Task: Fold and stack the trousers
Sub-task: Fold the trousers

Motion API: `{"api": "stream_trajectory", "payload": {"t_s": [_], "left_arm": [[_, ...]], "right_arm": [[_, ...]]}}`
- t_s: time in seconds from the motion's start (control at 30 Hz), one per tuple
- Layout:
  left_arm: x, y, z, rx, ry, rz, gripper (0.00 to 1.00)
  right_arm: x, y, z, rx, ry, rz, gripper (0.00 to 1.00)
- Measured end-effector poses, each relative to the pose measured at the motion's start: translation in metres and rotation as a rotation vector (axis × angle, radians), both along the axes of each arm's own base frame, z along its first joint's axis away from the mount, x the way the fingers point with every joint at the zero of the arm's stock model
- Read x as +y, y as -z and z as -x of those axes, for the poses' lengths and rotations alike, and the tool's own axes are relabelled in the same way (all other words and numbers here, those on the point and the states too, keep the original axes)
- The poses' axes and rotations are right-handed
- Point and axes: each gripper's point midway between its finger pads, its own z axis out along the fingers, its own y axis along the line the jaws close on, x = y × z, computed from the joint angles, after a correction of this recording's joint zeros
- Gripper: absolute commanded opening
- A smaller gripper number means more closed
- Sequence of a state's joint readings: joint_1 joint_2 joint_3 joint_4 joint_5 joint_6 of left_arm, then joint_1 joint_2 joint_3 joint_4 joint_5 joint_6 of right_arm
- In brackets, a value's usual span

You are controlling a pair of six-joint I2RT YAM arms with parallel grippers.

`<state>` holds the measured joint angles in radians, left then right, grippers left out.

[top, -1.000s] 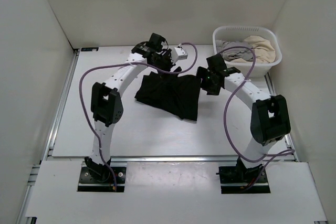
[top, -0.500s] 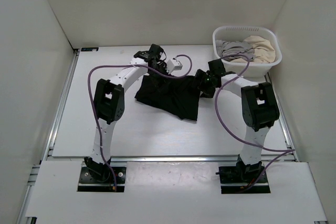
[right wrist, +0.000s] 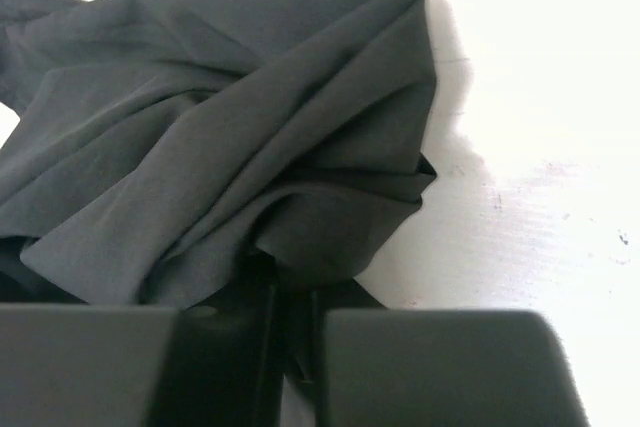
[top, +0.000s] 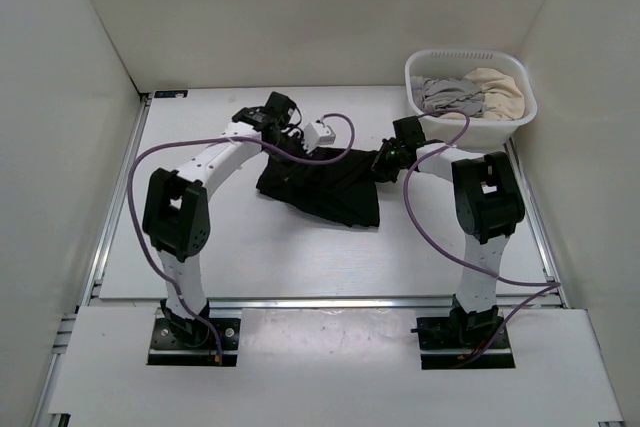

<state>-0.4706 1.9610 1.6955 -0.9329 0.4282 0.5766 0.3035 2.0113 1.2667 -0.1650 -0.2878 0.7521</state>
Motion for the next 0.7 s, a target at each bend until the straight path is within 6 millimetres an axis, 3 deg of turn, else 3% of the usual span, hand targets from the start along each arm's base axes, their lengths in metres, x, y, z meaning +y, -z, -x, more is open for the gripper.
{"api": "stream_trajectory", "payload": {"t_s": [0.07, 0.17, 0.4, 0.5, 0.57, 0.7], "left_arm": [[0.010, 0.002, 0.018, 0.017, 0.007, -0.013, 0.24], [0.026, 0.011, 0.041, 0.046, 0.018, -0.039, 0.18], [0.066, 0.043, 0.080, 0.134, 0.028, -0.119, 0.24], [0.062, 0.039, 0.084, 0.162, 0.049, -0.095, 0.34], [0.054, 0.026, 0.073, 0.134, 0.056, -0.068, 0.61], [0.034, -0.001, 0.034, 0.005, 0.067, -0.023, 0.84]], "right_arm": [[0.000, 0.000, 0.000, 0.002, 0.004, -0.001, 0.08], [0.000, 0.000, 0.000, 0.003, 0.005, -0.001, 0.08], [0.000, 0.000, 0.001, 0.002, 0.000, 0.001, 0.23], [0.002, 0.001, 0.002, 0.006, -0.005, 0.006, 0.24], [0.003, 0.001, 0.004, 0.009, -0.011, 0.009, 0.25], [0.004, 0.002, 0.006, 0.010, -0.020, 0.013, 0.28]]}}
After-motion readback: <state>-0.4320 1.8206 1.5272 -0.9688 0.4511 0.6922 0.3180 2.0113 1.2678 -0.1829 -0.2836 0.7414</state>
